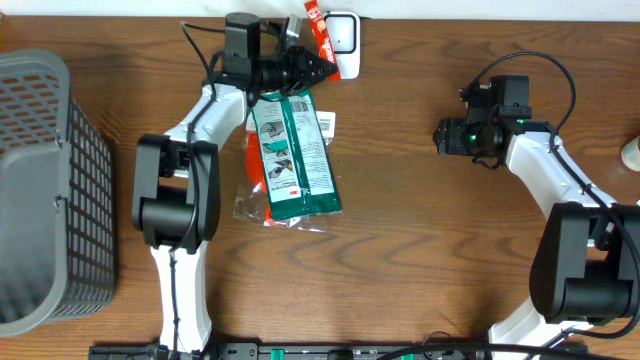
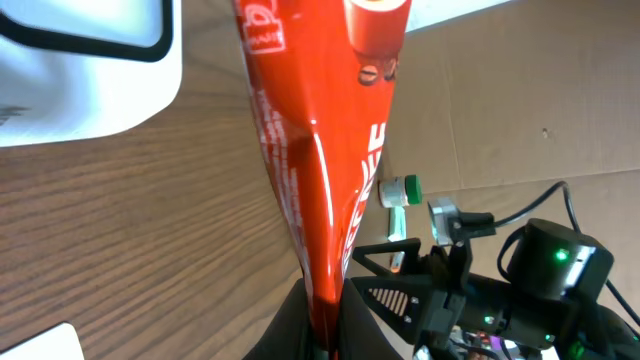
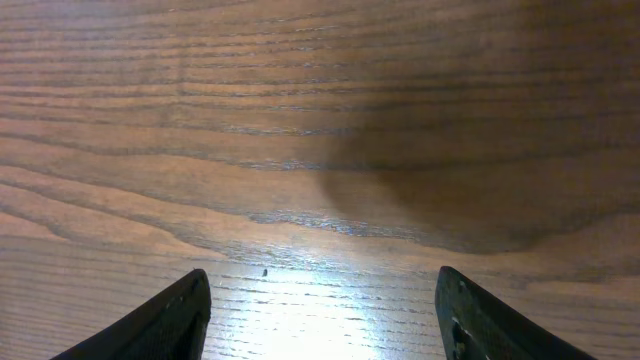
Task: Scan the item barcode
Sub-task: 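Hold the red stick up next to the scanner with the left gripper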
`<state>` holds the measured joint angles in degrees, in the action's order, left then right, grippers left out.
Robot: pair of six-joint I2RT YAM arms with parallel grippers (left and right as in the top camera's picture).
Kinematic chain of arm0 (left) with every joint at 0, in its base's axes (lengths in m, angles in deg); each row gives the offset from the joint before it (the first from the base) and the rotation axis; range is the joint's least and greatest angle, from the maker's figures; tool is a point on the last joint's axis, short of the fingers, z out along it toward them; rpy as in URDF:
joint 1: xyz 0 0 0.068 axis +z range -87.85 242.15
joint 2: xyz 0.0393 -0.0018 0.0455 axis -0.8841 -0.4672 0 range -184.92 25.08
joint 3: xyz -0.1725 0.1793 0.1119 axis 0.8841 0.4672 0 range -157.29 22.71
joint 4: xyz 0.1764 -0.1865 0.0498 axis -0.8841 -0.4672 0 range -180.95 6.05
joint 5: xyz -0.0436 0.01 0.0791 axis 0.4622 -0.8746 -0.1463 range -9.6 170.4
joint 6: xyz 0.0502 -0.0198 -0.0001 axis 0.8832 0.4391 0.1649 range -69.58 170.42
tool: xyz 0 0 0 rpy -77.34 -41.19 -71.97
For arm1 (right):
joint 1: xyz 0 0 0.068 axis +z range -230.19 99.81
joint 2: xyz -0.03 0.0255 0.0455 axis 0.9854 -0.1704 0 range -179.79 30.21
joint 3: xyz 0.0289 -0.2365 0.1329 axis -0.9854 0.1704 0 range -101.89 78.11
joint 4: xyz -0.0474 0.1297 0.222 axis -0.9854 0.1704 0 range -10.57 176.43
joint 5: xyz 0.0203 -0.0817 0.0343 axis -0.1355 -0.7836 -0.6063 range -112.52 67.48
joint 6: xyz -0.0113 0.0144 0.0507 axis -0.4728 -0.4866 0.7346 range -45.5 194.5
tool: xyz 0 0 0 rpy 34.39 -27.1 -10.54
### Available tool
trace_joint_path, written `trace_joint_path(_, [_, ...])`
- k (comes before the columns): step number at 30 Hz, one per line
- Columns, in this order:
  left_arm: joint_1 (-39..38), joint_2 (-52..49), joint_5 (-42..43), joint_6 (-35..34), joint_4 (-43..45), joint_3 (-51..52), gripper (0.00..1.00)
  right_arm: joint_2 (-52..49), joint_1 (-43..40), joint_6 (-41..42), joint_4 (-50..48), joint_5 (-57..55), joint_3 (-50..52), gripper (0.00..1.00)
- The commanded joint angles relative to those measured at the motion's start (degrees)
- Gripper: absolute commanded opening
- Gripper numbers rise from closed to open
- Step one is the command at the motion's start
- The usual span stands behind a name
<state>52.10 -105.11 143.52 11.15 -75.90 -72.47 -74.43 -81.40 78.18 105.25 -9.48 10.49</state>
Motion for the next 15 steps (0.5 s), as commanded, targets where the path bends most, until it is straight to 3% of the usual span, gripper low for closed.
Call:
trace_joint_path(1, [-0.9,-1.4,2.3,-2.7,1.9,-1.5,0.07,-0.5,0.1,0.5,-0.2,-0.1,0.4,0.69])
trace_joint_path(15, [-2.1,-3.3,0.3,-4.9,5.2,-1.5,0.07,-0.5,0.1,1.2,-0.1,-0.1,0.4,0.68])
